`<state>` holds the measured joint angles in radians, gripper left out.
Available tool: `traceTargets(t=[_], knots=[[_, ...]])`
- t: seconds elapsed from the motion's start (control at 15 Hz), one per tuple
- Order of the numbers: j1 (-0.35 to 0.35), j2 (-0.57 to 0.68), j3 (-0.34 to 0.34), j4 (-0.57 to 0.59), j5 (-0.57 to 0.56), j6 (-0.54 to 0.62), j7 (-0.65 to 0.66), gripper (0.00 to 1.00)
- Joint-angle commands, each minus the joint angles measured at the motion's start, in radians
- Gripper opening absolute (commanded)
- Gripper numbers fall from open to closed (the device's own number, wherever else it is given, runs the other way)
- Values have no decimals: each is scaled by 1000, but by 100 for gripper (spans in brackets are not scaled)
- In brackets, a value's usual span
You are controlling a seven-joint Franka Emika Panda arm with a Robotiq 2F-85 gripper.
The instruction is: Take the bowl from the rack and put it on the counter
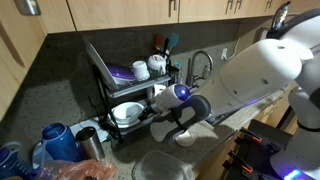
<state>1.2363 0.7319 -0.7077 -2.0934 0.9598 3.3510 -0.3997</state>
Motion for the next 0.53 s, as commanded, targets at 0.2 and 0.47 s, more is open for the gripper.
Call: traceTargets(t=[0.2, 0.47], knots=[[185, 149, -256, 48, 150, -120, 174, 100], [264, 222, -388, 48, 141, -265, 346, 100]])
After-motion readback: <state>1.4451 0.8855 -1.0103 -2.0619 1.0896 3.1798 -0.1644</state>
